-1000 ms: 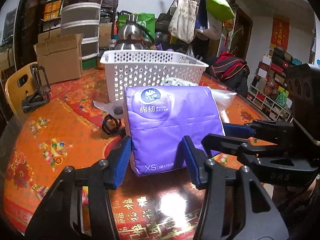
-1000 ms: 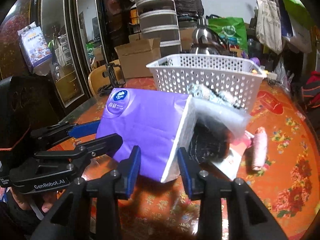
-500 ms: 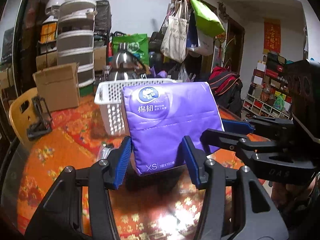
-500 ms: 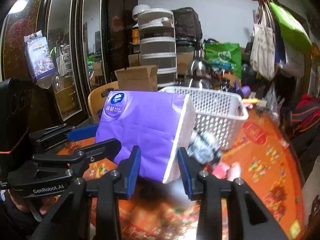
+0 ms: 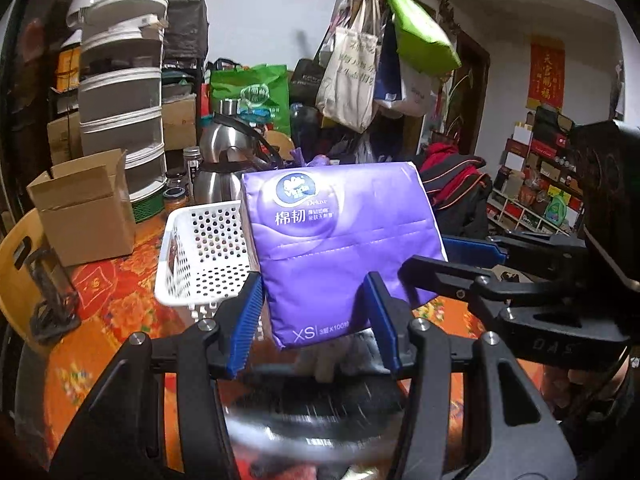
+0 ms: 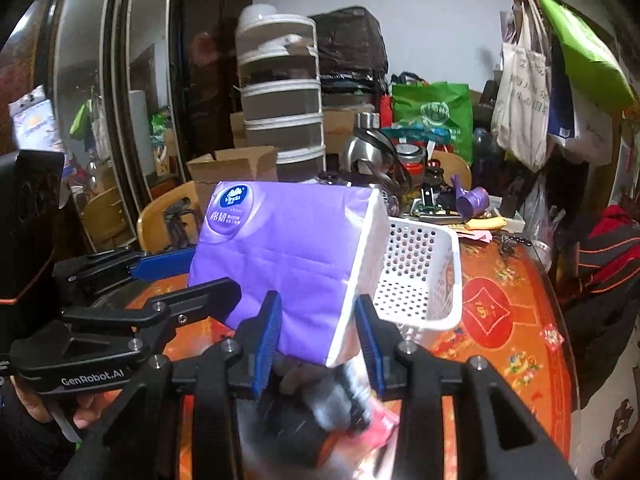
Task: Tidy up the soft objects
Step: 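Carry the purple tissue pack into the white basket and release it with both grippers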
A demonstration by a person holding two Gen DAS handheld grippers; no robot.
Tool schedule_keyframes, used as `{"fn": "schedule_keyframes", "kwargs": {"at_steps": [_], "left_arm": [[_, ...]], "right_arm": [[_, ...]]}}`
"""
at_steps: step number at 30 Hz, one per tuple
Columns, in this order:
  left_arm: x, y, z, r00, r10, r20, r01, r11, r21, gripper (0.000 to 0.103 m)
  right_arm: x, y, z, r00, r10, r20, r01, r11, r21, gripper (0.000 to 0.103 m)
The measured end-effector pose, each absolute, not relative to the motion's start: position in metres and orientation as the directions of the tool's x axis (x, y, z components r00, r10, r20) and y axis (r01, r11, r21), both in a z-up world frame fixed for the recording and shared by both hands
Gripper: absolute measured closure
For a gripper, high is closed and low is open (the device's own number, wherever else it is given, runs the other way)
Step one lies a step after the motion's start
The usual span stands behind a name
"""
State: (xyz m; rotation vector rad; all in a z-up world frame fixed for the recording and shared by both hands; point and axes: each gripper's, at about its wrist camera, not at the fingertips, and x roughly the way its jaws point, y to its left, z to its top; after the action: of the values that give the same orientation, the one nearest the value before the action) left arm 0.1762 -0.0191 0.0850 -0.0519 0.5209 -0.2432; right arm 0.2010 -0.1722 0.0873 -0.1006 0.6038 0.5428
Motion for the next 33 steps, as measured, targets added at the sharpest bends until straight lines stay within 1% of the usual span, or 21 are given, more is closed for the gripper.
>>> {"fn": "schedule_keyframes", "kwargs": {"at_steps": [4, 11, 15, 22, 24, 27, 28, 29, 30, 31, 32, 33], "left_arm": [[0.229, -0.017, 0.089, 0.815, -0.242, -0.527, 0.209, 0.970, -0.122, 0.054], [0.313, -0.001, 0.078, 0.772, -0.226, -0.594, 0.172, 0.974, -0.147, 0.054], [0.351, 0.010, 0.056, 0.746, -0.227, -0.626, 0.149, 0.973, -0.175, 0.054], [0.412, 0.024, 0.008, 0.673, -0.233, -0.702, 0.089, 0.968, -0.236, 0.055], [0.422, 0.029, -0.003, 0.660, -0.245, -0.711, 0.074, 0.962, -0.263, 0.055], [0.428, 0.036, -0.012, 0.654, -0.253, -0.713, 0.048, 0.954, -0.294, 0.054], [0.429, 0.039, -0.012, 0.656, -0.249, -0.712, 0.040, 0.954, -0.297, 0.053], [0.429, 0.041, -0.012, 0.660, -0.234, -0.714, 0.028, 0.957, -0.288, 0.050], [0.427, 0.043, -0.012, 0.663, -0.221, -0.715, 0.022, 0.961, -0.276, 0.045], [0.425, 0.044, -0.012, 0.666, -0.215, -0.714, 0.025, 0.963, -0.267, 0.041], [0.421, 0.044, -0.012, 0.665, -0.215, -0.715, 0.027, 0.964, -0.265, 0.041], [0.419, 0.044, -0.012, 0.669, -0.210, -0.713, 0.027, 0.965, -0.259, 0.040]], "right_arm": [[0.242, -0.167, 0.086, 0.663, 0.444, -0.603, -0.506, 0.859, 0.076, 0.066], [0.303, -0.154, 0.068, 0.623, 0.439, -0.647, -0.502, 0.859, 0.099, 0.066], [0.340, -0.148, 0.047, 0.577, 0.458, -0.676, -0.501, 0.852, 0.150, 0.066], [0.382, -0.136, 0.010, 0.522, 0.443, -0.729, -0.486, 0.857, 0.172, 0.066], [0.391, -0.135, 0.003, 0.514, 0.428, -0.743, -0.480, 0.862, 0.165, 0.066], [0.395, -0.135, -0.002, 0.540, 0.365, -0.758, -0.445, 0.889, 0.111, 0.067], [0.394, -0.138, -0.002, 0.551, 0.352, -0.757, -0.433, 0.896, 0.101, 0.066], [0.395, -0.143, -0.002, 0.557, 0.346, -0.755, -0.418, 0.902, 0.106, 0.063], [0.396, -0.147, -0.002, 0.556, 0.353, -0.753, -0.408, 0.905, 0.124, 0.059], [0.396, -0.151, -0.002, 0.554, 0.360, -0.751, -0.403, 0.905, 0.137, 0.052], [0.395, -0.156, -0.002, 0.554, 0.368, -0.746, -0.399, 0.905, 0.151, 0.048], [0.393, -0.158, -0.001, 0.557, 0.373, -0.742, -0.400, 0.904, 0.154, 0.048]]}}
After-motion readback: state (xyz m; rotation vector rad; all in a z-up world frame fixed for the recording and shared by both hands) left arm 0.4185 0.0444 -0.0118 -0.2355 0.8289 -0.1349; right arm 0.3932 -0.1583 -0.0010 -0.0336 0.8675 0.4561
